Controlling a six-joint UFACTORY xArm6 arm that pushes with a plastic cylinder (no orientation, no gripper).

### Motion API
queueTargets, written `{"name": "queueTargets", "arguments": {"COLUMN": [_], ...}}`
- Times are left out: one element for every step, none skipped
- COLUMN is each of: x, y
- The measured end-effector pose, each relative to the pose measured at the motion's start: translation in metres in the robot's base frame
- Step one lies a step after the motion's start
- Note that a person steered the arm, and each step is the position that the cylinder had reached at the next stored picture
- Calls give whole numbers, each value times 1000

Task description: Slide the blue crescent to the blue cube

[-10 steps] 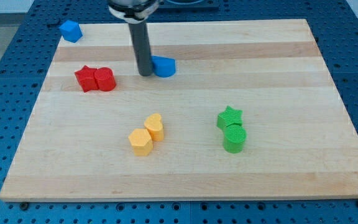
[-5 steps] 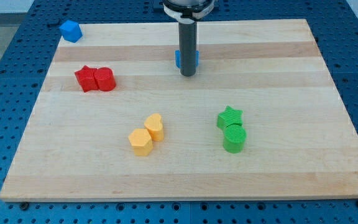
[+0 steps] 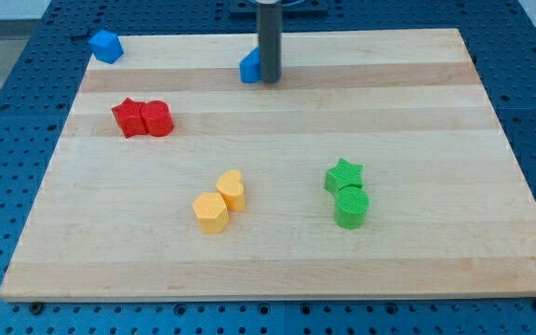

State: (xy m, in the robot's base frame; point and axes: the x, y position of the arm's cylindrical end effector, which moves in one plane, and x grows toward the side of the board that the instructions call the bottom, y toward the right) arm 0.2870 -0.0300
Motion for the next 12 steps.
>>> {"name": "queueTargets", "arguments": {"x": [-21,-26,-45,-48,-48,-48,-48,-48,-42,-26,-26,-26], "y": [-36,-5,6,-14,-44,-88,-131,-166,-178,-180,-201,-219]}}
